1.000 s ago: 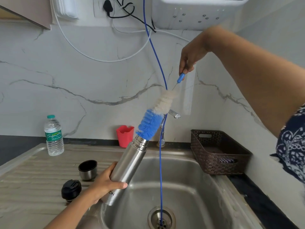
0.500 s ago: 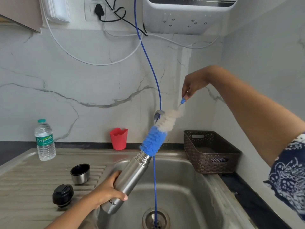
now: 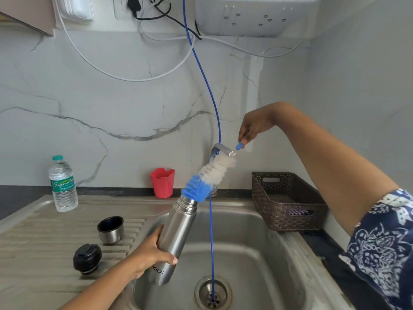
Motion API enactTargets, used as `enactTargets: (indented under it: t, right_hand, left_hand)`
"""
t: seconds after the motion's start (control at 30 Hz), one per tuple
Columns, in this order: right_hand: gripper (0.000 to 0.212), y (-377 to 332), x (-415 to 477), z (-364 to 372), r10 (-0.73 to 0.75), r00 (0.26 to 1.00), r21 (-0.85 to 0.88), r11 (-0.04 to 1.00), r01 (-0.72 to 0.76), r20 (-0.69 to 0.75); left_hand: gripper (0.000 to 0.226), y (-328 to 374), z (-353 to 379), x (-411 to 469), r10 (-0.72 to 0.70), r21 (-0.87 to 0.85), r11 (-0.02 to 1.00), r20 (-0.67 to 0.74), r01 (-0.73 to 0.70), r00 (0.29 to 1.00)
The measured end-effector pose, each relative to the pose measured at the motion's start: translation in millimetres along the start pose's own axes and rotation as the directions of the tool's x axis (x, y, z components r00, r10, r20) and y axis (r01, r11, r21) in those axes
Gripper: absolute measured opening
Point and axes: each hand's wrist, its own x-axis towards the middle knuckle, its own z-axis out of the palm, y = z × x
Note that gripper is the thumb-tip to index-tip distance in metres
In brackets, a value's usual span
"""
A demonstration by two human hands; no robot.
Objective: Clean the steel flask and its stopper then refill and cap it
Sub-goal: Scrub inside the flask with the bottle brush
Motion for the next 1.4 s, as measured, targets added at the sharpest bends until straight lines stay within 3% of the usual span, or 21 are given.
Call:
enactTargets:
  t: [0.17, 0.33, 0.57, 0.7, 0.77, 0.9, 1.03, 1.23, 1.4]
  right_hand:
    - [0.027, -14.6, 10.1, 5.3, -0.027, 0.999, -0.066, 0.997, 0.028, 0.021]
    - [0.029, -50.3, 20.2, 23.7, -0.102, 0.995, -0.176, 0.979, 0.101, 0.002]
    - [0.024, -99.5, 36.9, 77.9, -0.242, 0.97, -0.343, 0.914, 0.217, -0.032]
    - [0.021, -89.2, 32.4, 99.0, -0.237, 0.969, -0.262, 0.941, 0.212, -0.066]
    - [0.021, -78.7, 25.7, 96.5, -0.247, 0.965, -0.21, 0.952, 0.223, -0.091]
    - [0.026, -68.6, 12.7, 70.0, -0.305, 0.946, -0.339, 0.906, 0.252, -0.112]
    - [0.026, -56.7, 9.2, 43.5, -0.325, 0.936, -0.343, 0.902, 0.263, -0.138]
    - [0.022, -44.4, -1.0, 8.5, -0.27, 0.949, -0.364, 0.91, 0.197, -0.162]
    - [0.021, -53.3, 8.2, 25.9, -0.267, 0.951, -0.376, 0.907, 0.193, -0.157]
  left_hand:
    - [0.098, 3.6, 8.5, -0.7, -0.005, 0.075, 0.997, 0.054, 0.0, 0.999]
    - [0.085, 5.5, 10.5, -2.4, 0.001, 0.037, 0.999, 0.004, -0.001, 1.0]
    - [0.087, 6.2, 14.9, -3.8, 0.027, 0.022, 0.999, 0.0, -0.027, 1.0]
    - [0.086, 8.1, 14.2, -5.5, 0.043, 0.051, 0.998, -0.034, -0.041, 0.999]
    - [0.082, 13.7, 17.6, -7.6, 0.078, 0.052, 0.996, -0.032, -0.076, 0.996]
    - [0.082, 22.1, 21.5, -10.5, 0.116, 0.015, 0.993, 0.044, -0.117, 0.992]
    - [0.085, 25.4, 17.1, -10.1, 0.132, -0.047, 0.991, 0.089, -0.128, 0.987]
    - [0.084, 26.4, 25.8, -8.7, 0.144, -0.094, 0.987, 0.164, -0.13, 0.976]
    - [0.087, 18.2, 26.6, -9.2, 0.117, -0.095, 0.99, 0.159, -0.103, 0.98]
